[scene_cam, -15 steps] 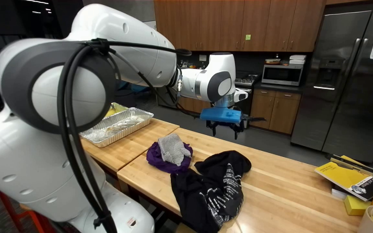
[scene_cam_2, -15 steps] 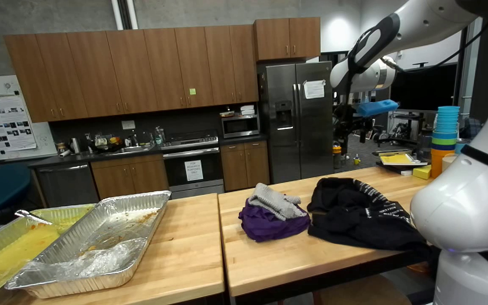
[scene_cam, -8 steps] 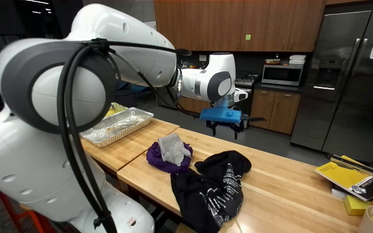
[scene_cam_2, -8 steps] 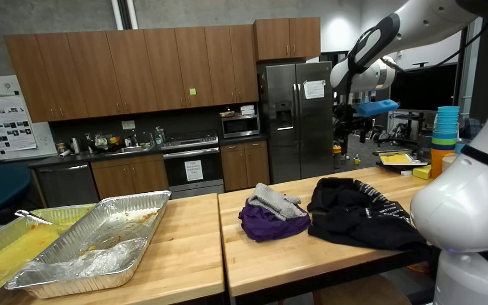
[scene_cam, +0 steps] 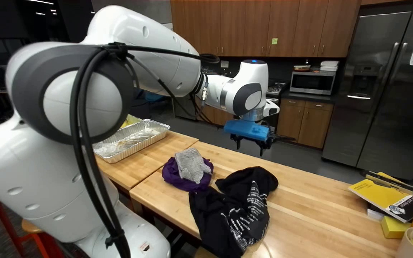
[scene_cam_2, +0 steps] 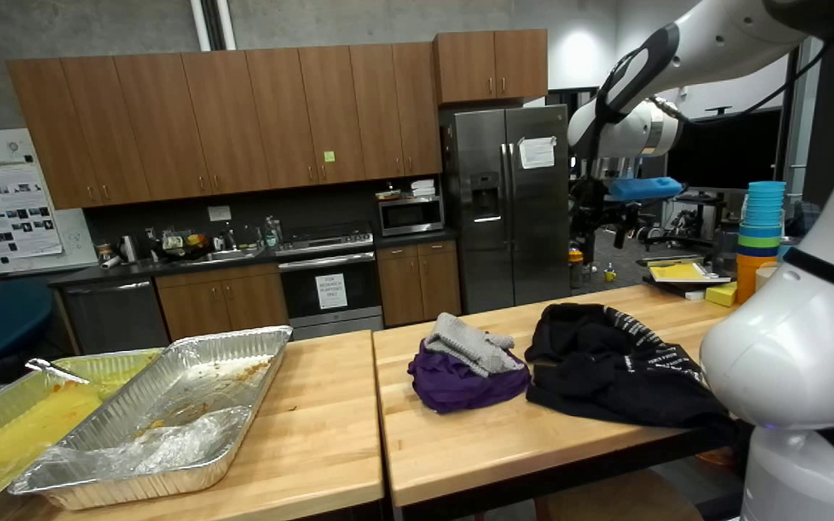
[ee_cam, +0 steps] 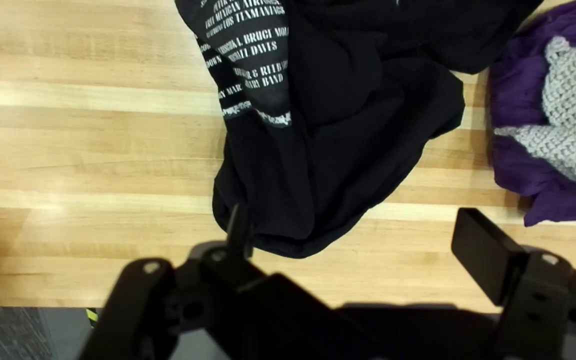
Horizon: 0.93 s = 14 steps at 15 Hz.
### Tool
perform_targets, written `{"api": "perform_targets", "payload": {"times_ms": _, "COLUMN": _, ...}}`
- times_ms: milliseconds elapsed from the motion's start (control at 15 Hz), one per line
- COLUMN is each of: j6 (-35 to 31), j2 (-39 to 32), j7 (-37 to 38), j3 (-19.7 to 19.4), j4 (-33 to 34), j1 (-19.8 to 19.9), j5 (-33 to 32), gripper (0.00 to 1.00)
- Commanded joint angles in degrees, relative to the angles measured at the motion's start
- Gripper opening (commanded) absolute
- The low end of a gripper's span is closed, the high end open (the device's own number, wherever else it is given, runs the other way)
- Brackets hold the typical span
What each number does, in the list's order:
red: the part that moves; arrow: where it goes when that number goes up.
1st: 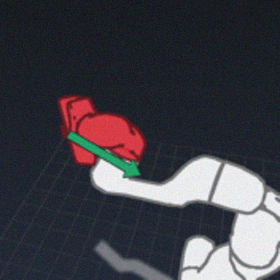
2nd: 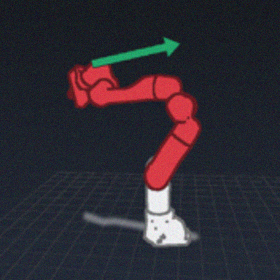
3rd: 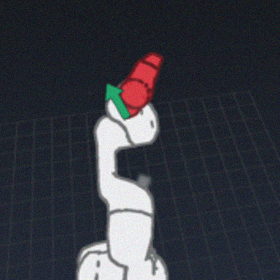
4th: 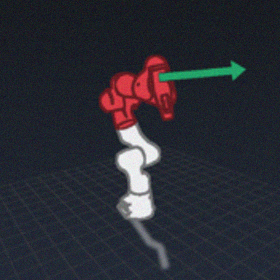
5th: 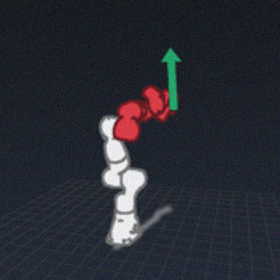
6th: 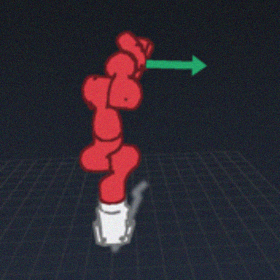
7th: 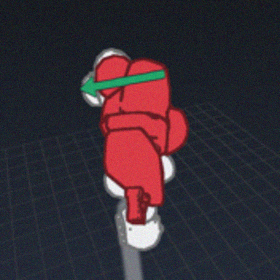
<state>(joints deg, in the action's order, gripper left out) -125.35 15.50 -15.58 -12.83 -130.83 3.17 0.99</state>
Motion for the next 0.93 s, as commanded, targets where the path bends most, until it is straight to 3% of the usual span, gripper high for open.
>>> {"api": "perform_targets", "payload": {"times_ms": 0, "j6": -2.7, "j2": -5.0, "j7": -1.3, "j3": -0.9, "j4": 3.4, "j1": 1.2, "j5": 5.1, "gripper": 1.0}}
{"api": "perform_targets", "payload": {"times_ms": 467, "j6": -8.5, "j2": -14.3, "j7": -5.5, "j3": -0.1, "j4": 7.0, "j1": 2.0, "j5": 13.0, "gripper": 1.0}}
{"api": "perform_targets", "payload": {"times_ms": 867, "j6": -8.0, "j2": -24.0, "j7": -7.1, "j3": 2.2, "j4": 11.8, "j1": 4.1, "j5": 16.4, "gripper": 1.0}}
